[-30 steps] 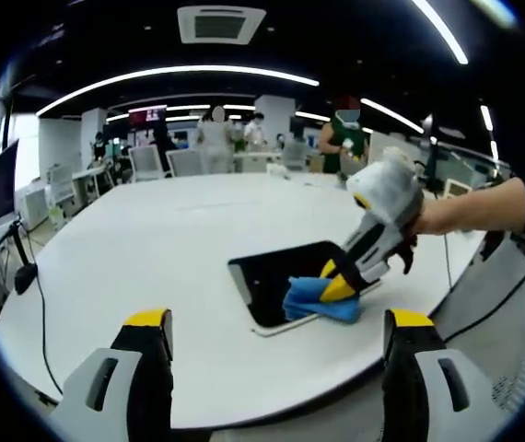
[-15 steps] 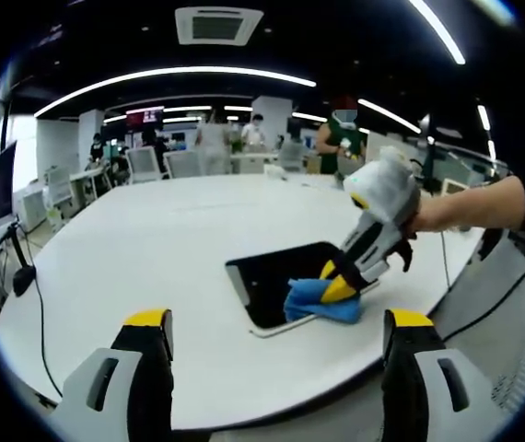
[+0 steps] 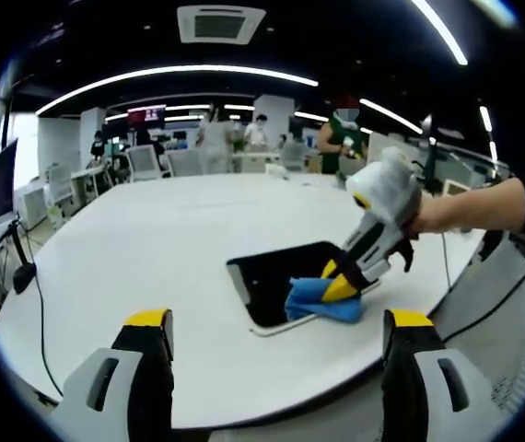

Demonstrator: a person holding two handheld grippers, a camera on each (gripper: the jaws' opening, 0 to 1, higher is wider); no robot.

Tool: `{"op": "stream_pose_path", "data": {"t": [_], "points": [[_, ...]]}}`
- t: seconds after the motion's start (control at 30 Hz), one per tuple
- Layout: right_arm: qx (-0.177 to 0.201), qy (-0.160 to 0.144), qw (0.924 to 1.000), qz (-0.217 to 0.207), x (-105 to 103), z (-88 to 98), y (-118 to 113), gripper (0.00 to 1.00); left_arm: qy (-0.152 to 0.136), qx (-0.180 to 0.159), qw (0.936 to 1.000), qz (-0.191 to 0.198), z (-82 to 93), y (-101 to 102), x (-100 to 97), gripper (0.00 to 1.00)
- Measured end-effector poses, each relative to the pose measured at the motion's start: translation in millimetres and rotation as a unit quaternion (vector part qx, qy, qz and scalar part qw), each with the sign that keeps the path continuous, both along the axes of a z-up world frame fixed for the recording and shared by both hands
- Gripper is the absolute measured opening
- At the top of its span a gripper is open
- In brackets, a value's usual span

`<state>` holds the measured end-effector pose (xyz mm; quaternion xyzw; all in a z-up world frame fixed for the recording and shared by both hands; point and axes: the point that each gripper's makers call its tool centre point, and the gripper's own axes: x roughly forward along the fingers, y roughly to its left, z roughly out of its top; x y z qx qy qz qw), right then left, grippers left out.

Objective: Wipe the mirror surface with the cleaning cloth until all visible marks leave the cleaned area.

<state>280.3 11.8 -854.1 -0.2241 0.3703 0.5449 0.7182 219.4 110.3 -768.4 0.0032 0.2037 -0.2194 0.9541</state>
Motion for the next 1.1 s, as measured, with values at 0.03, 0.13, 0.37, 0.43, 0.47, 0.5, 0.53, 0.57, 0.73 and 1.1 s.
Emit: {"op": "stream_pose_path", "data": {"t": [0.03, 0.13, 0.37, 0.43, 0.47, 0.5, 0.53, 0.57, 0.73, 1.1], "points": [[0.002, 0.002, 1.0000, -0.005, 0, 0.1, -1, 0.05, 0.001, 0.000, 1.0000, 0.000, -0.5, 0, 0.2, 0.95], [0.000, 0.003, 1.0000, -0.003, 0, 0.4, -6, 0.04, 0.001, 0.000, 1.0000, -0.002, -0.6, -1, 0.5, 0.94], [0.006, 0.018, 0.9994, -0.029, 1, 0.8, -23, 0.04, 0.001, -0.001, 1.0000, -0.006, 0.0, -2, -0.4, 0.94], [0.009, 0.026, 0.9989, -0.038, 2, 1.1, -27, 0.04, 0.001, 0.000, 1.0000, -0.005, 0.1, -2, -0.4, 0.94], [0.008, 0.024, 0.9990, -0.037, 1, 1.1, -29, 0.04, 0.001, 0.000, 1.0000, -0.005, 0.1, -1, -0.4, 0.94], [0.005, 0.021, 0.9992, -0.035, 1, 1.0, -30, 0.04, 0.002, 0.000, 1.0000, -0.005, 0.1, -1, -0.5, 0.94], [0.005, 0.021, 0.9991, -0.036, 1, 1.2, -32, 0.04, 0.002, 0.000, 1.0000, -0.004, 0.0, -1, -0.6, 0.94], [0.005, 0.022, 0.9990, -0.038, 1, 1.3, -33, 0.04, 0.002, 0.000, 1.0000, -0.003, 0.1, -1, -0.4, 0.94], [0.026, 0.025, 0.9973, -0.063, 1, 1.8, -35, 0.04, 0.001, -0.002, 1.0000, -0.002, 0.7, 0, -0.7, 0.94], [0.049, 0.043, 0.9951, -0.074, -6, 6.1, -30, 0.04, 0.005, -0.002, 1.0000, -0.008, 0.0, -2, -1.3, 0.93]]}}
